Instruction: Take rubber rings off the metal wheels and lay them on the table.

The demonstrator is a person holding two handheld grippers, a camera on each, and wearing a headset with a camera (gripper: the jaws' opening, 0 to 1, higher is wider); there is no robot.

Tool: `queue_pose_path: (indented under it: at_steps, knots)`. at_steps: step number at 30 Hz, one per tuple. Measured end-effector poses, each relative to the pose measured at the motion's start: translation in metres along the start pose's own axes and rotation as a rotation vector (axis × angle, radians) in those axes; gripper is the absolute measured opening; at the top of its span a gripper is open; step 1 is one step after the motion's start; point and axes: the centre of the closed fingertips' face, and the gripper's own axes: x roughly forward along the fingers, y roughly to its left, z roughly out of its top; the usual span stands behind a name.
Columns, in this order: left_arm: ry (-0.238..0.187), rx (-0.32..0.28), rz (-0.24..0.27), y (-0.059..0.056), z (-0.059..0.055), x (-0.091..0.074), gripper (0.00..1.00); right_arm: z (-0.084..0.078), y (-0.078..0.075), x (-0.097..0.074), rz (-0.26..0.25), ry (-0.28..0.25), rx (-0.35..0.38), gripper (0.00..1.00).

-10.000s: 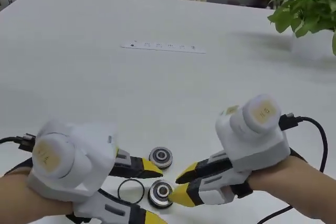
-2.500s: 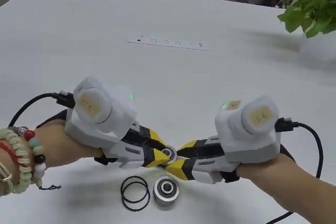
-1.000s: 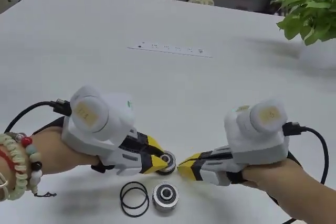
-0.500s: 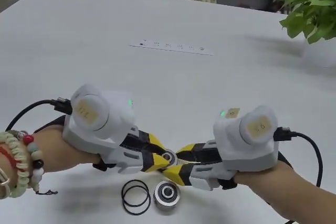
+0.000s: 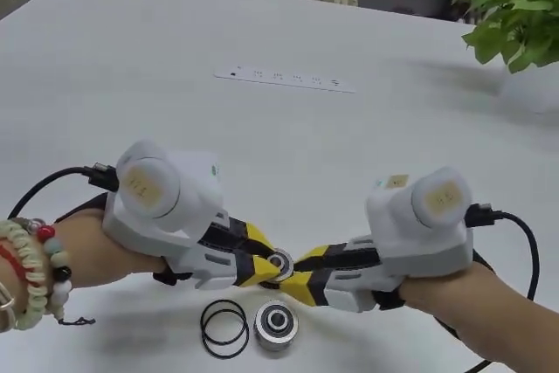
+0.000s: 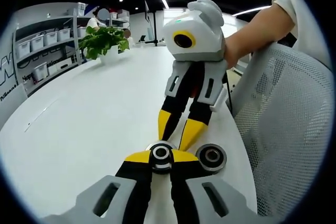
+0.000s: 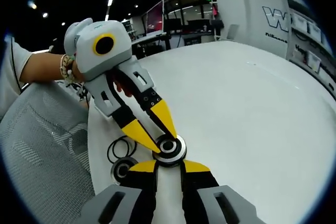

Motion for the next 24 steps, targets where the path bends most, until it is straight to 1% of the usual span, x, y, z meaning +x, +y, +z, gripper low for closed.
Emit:
queue_pose_path:
  at_steps: [1,2,3,4,5,7,9,13,16,22,24]
  knots:
    - [0.000,-0.002,0.004,0.0007,-0.0001,0.0001,0.07,-0.0018,0.0004,0.0000,0.000,0.013,-0.006,0.11]
    - [0.001,-0.002,0.005,0.0011,-0.0003,-0.0001,0.07,-0.0054,-0.0029,-0.0007,-0.019,0.033,-0.033,0.04]
    - [0.002,-0.006,0.007,0.0015,-0.0006,-0.0003,0.07,-0.0034,-0.0018,0.0007,-0.015,0.014,-0.026,0.02]
    - [0.000,-0.010,0.007,0.0015,-0.0006,-0.0003,0.07,-0.0036,-0.0024,0.0012,-0.015,0.016,-0.023,0.01]
    - [0.000,-0.009,0.007,0.0014,-0.0006,-0.0002,0.07,-0.0033,-0.0024,0.0012,-0.012,0.016,-0.021,0.01]
    - [0.002,-0.011,0.008,0.0016,-0.0006,-0.0001,0.07,-0.0031,-0.0012,0.0013,-0.020,0.022,-0.046,0.01]
    - [0.001,-0.011,0.008,0.0016,-0.0006,0.0000,0.07,-0.0031,-0.0014,0.0011,-0.025,0.024,-0.052,0.02]
    - [0.000,-0.011,0.007,0.0017,-0.0006,0.0001,0.07,-0.0028,-0.0058,-0.0003,-0.044,0.019,-0.052,0.06]
    - [0.000,-0.013,0.007,0.0017,-0.0007,0.0001,0.07,-0.0025,-0.0035,0.0004,-0.025,0.009,-0.040,0.04]
    - [-0.003,-0.010,0.003,0.0012,-0.0005,-0.0001,0.07,-0.0022,-0.0060,-0.0006,-0.031,0.005,-0.037,0.07]
    - [-0.003,-0.011,0.003,0.0012,-0.0004,-0.0001,0.07,-0.0020,-0.0023,0.0001,-0.008,0.002,-0.046,0.03]
